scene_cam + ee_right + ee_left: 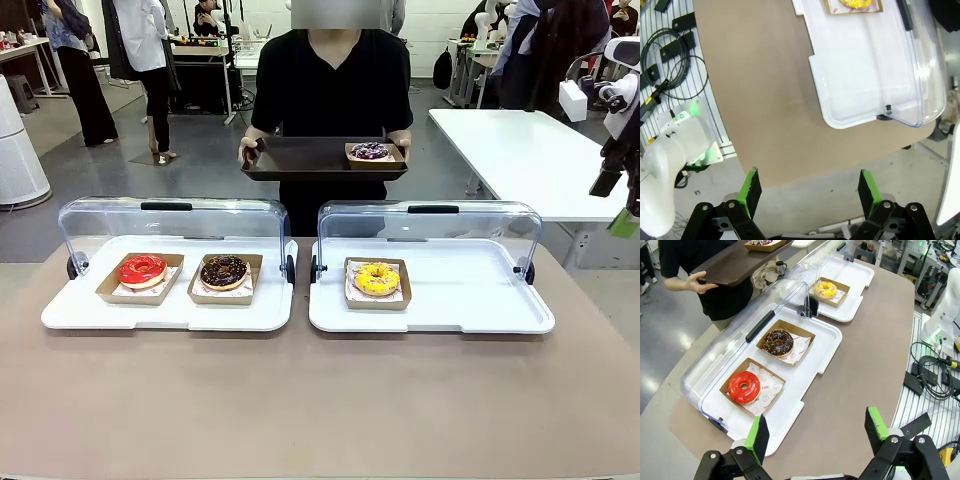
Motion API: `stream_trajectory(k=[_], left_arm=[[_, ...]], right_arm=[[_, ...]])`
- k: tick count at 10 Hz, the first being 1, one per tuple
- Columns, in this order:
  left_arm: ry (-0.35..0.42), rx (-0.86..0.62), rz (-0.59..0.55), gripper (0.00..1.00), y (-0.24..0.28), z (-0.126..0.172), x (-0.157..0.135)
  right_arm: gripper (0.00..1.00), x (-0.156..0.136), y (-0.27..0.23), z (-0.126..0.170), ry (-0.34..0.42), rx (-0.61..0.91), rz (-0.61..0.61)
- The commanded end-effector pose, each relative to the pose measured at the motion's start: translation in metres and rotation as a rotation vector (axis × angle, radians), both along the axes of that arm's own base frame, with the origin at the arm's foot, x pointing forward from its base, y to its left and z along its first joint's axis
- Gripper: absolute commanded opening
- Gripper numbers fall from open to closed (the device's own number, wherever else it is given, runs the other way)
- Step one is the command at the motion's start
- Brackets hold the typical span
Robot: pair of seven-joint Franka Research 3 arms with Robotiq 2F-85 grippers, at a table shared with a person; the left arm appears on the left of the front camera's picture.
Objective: Provide the desired donut to the person.
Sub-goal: Pick up and lift the Paper togo box containing the Donut pointed at by the person.
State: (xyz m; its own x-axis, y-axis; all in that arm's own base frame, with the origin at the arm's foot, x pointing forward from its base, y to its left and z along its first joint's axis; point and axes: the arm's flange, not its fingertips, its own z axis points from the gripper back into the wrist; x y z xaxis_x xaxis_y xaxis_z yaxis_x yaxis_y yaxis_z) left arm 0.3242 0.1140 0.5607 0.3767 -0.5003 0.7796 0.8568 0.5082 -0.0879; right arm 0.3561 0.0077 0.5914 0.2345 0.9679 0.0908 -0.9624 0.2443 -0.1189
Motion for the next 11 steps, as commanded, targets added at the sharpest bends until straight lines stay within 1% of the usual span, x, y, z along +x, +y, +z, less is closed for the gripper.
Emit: stream_trajectory(k=[1,2,3,4,5,6,8,9,11], left_arm=[[-0.015,-0.017,-0.009,1.0,0.001,0.0,0.0],[-0.015,-0.017,-0.009,1.0,0.001,0.0,0.0],[-0.015,-0.017,-0.009,1.0,0.001,0.0,0.0],[-0.015,-0.017,-0.009,1.0,0.001,0.0,0.0],[-0.015,-0.017,-0.009,1.0,0.001,0.0,0.0],[-0.015,-0.017,-0.009,1.0,0.001,0.0,0.0],[-0.015,-0.017,-0.009,1.0,0.001,0.0,0.0],[-0.015,-0.017,-0.009,1.0,0.001,0.0,0.0],[-0.015,-0.017,-0.009,1.0,0.001,0.0,0.0]], right_arm=[[1.0,-0.001,-0.001,-0.001,0.007,0.002,0.0],[1.0,0.0,0.0,0.0,0.0,0.0,0.0],[1.0,-0.006,-0.013,0.012,0.017,0.198,0.058],[1.0,-0.007,-0.029,0.02,0.023,0.338,0.067],[1.0,-0.005,-0.044,0.023,0.023,0.433,0.101],[1.0,0.003,-0.06,0.025,0.003,0.529,0.115],[1.0,0.01,-0.1,0.019,-0.042,0.766,0.252],[1.0,0.011,-0.119,0.014,-0.046,0.851,0.263],[1.0,0.008,-0.153,0.002,-0.053,0.978,0.197]])
